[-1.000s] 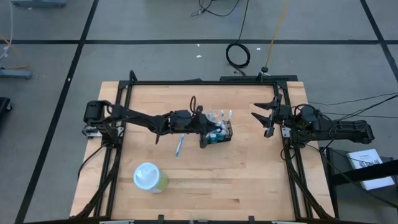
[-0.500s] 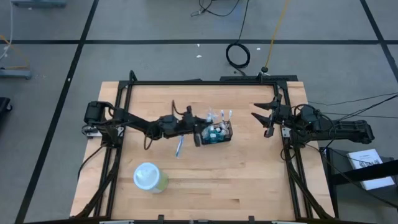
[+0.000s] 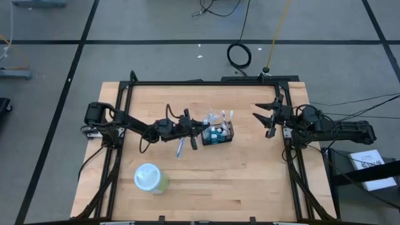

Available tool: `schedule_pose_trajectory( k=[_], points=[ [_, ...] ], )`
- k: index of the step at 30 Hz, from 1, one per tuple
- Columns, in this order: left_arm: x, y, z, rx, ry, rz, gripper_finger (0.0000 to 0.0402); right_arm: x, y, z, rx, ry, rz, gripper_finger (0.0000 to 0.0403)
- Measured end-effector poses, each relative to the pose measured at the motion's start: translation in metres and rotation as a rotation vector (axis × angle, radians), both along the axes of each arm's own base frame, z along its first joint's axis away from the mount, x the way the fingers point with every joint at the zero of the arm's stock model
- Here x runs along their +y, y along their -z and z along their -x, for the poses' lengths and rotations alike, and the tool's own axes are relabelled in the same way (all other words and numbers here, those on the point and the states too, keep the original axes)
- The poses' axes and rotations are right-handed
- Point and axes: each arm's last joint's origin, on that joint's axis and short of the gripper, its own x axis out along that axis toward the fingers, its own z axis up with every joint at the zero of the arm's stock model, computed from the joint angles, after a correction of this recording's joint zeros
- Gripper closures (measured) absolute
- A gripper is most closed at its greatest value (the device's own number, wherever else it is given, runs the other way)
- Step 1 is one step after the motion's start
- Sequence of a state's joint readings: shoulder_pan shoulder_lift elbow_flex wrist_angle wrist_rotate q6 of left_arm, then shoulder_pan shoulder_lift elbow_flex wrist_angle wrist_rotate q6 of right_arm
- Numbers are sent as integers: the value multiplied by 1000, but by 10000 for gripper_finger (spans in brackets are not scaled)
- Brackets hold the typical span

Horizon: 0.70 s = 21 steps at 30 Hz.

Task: Pick & Place toothbrushing station
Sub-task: Put the blue toothbrush into the black mesh organizer

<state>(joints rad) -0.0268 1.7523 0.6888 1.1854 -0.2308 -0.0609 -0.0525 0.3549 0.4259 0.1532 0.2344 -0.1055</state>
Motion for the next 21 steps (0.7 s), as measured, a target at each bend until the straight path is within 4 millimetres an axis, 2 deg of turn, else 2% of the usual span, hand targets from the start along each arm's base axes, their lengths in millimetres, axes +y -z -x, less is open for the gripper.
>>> schedule_pose_trajectory(
  k=[7,21],
  points=[
    [-5,4,-4,-1,8,6,389,0,0,0,-1,0,0,220],
    [-4,32,-12,-40,1,31,389,0,-1,0,-10,-2,-11,220]
  ],
)
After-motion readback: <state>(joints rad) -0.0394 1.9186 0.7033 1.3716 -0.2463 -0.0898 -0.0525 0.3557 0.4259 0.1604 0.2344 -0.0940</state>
